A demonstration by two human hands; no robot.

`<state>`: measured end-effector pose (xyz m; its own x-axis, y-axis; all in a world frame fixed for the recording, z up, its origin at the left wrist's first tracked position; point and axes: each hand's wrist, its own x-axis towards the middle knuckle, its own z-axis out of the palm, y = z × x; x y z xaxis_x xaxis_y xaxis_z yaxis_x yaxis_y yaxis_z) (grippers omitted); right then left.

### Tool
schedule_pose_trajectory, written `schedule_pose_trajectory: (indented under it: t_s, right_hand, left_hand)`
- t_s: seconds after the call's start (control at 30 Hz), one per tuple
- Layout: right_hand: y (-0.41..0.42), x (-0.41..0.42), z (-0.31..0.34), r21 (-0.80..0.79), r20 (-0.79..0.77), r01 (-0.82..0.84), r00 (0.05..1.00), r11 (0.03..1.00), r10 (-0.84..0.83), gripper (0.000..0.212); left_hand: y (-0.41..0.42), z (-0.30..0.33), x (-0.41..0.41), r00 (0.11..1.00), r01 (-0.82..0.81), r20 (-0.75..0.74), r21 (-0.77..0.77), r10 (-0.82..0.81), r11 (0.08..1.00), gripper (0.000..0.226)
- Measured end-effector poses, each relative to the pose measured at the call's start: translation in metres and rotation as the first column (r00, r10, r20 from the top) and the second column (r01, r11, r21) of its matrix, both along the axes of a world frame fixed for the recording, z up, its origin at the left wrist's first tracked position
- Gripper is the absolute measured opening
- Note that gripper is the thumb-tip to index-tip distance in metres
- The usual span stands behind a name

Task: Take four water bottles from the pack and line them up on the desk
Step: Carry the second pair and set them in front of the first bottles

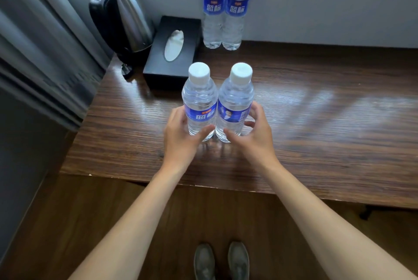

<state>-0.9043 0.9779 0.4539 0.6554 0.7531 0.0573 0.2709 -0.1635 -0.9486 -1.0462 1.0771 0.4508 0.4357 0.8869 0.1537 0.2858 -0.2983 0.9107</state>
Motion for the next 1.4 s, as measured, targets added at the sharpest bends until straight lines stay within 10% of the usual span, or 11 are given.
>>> schedule_pose_trajectory:
  t_s: [1.4]
  right_hand:
    - [0.0, -0.01, -0.016, 0.038, 0.08, 0.03, 0.996, 0.999, -0.033, 0.078]
  left_hand:
    - [-0.001, 0.001, -0.003, 0.988, 0.057, 0.153, -0.136, -0.036, 0.989, 0.061]
